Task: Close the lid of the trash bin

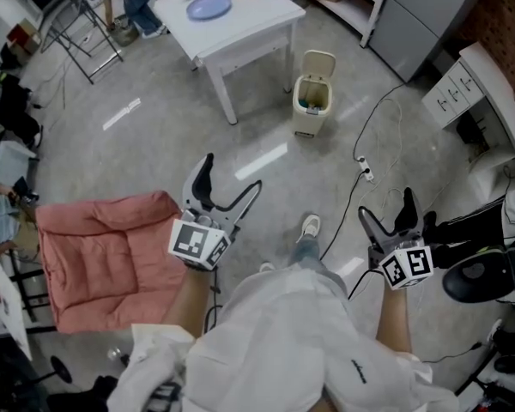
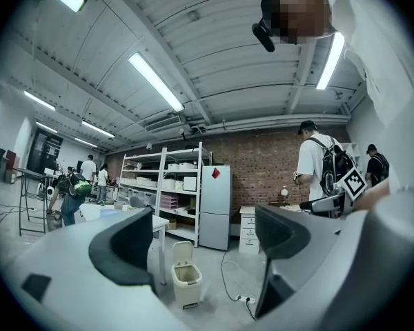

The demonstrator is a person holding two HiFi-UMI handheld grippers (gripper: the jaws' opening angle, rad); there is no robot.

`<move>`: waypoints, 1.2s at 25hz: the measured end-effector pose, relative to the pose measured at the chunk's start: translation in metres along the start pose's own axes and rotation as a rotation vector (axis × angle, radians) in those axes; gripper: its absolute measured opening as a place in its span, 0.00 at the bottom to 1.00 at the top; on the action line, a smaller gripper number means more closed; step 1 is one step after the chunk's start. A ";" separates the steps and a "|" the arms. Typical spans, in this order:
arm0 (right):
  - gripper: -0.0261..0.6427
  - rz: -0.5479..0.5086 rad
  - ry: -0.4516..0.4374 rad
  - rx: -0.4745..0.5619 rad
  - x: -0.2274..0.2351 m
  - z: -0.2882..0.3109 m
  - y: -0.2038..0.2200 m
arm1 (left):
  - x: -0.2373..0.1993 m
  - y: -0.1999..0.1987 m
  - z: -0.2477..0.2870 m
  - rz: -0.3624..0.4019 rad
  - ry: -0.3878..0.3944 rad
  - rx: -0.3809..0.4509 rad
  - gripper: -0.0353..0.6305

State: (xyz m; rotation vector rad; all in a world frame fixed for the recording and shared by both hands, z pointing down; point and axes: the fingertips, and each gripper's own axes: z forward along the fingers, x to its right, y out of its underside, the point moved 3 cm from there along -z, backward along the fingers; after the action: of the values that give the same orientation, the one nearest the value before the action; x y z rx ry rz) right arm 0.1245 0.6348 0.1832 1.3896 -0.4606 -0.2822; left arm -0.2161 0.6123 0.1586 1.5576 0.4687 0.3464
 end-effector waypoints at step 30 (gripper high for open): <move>0.89 0.078 -0.297 -0.004 0.184 0.170 -0.040 | 0.001 0.008 0.267 -0.011 -0.017 -0.068 0.71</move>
State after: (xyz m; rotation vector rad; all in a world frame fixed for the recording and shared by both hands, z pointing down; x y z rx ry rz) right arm 0.2098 0.3961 0.1894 1.3268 -0.7574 -0.4283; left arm -0.0825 0.3809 0.1545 1.4908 0.4472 0.3369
